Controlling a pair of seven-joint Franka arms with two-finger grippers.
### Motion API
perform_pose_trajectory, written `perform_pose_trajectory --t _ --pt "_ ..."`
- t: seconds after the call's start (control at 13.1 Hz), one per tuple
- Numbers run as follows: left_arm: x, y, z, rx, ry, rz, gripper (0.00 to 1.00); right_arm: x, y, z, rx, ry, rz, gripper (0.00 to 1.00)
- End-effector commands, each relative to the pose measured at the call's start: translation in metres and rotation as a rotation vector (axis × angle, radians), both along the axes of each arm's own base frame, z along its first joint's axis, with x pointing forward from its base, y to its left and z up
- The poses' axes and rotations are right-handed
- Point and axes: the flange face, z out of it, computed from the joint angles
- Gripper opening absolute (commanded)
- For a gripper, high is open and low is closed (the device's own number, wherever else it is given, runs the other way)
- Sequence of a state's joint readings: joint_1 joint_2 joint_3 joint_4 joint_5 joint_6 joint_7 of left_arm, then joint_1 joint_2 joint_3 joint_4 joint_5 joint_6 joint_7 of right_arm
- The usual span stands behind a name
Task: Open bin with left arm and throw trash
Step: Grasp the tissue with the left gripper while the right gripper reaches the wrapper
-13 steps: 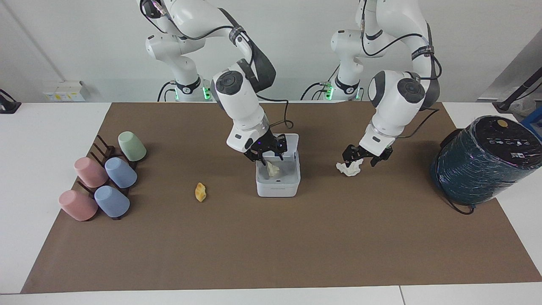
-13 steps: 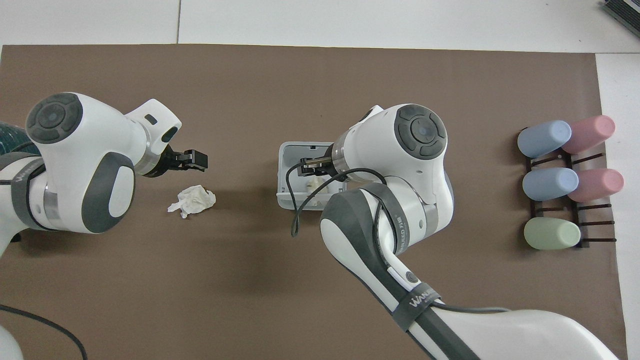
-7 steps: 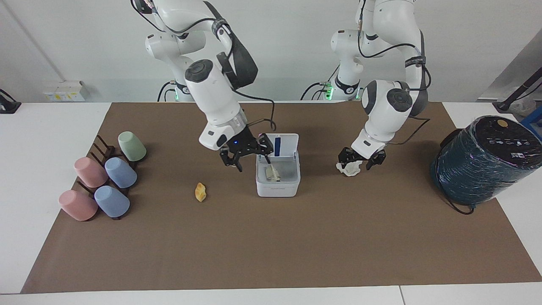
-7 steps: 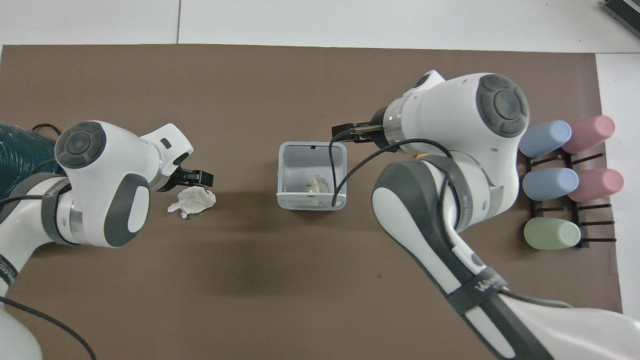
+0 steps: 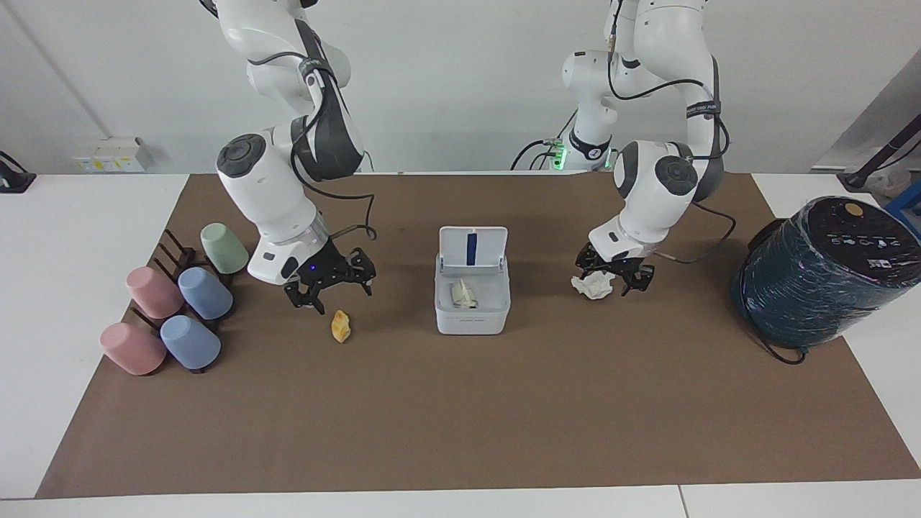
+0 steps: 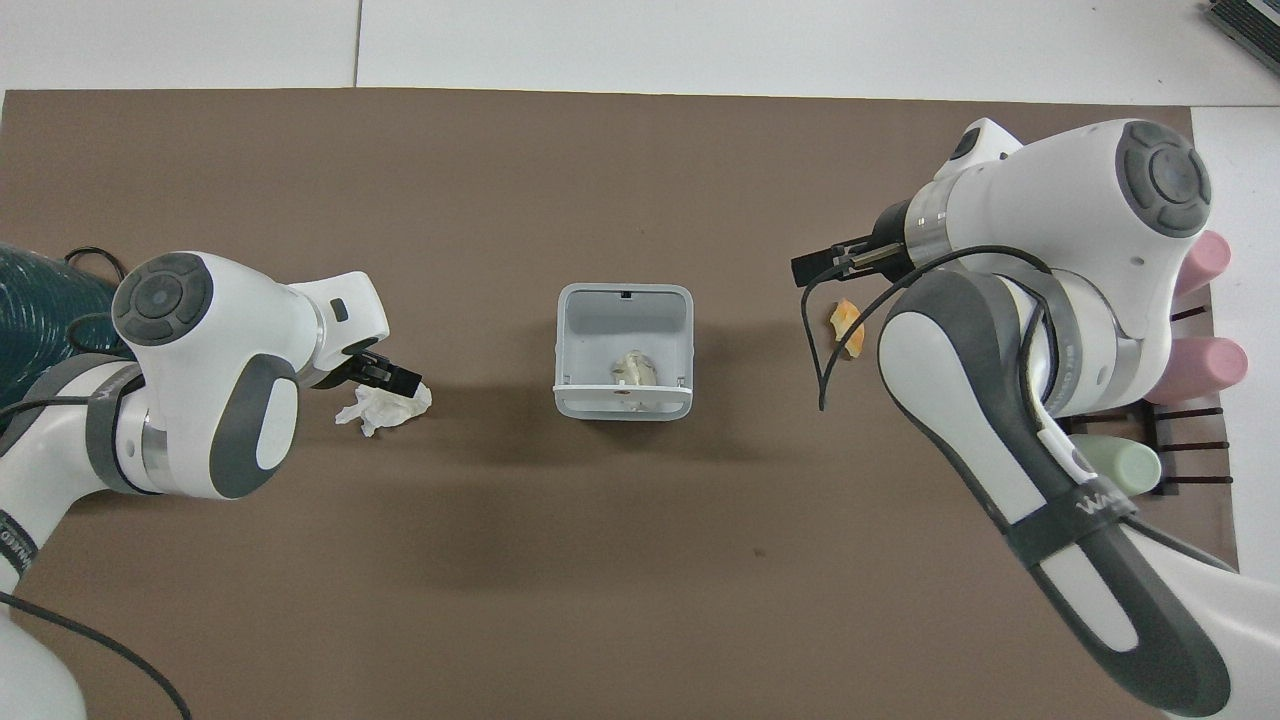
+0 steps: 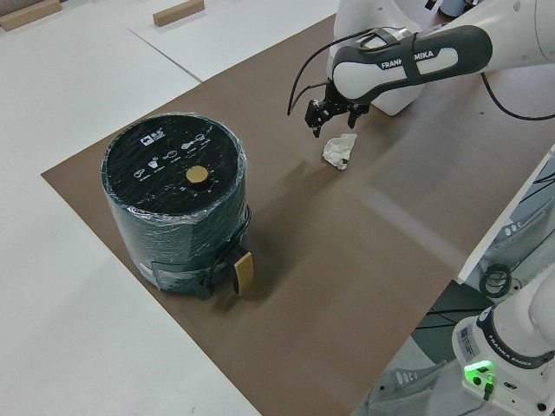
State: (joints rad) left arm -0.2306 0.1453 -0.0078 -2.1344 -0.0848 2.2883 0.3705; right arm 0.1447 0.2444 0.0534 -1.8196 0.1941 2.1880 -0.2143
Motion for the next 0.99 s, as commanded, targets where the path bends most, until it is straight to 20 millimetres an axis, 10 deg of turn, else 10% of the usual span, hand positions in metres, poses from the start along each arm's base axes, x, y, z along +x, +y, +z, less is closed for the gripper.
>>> perform_pose_trajectory --t 0.0,0.61,0.92 --pt "-0.014 0.001 -0.021 0.012 -0.024 -0.092 1.0 -0.017 -0.003 -0.028 -0.043 -0.019 0.048 1.0" --pt "-0.023 -0.006 -0.053 0.019 0.004 -0.188 0.9 -0.03 -0.009 -0.104 -0.078 -0.034 0.14 1.0" --pt "-0.022 -0.01 -0.05 0.02 0.014 -0.195 0.13 -0.023 -0.004 -0.119 -0.119 -0.091 0.183 1.0"
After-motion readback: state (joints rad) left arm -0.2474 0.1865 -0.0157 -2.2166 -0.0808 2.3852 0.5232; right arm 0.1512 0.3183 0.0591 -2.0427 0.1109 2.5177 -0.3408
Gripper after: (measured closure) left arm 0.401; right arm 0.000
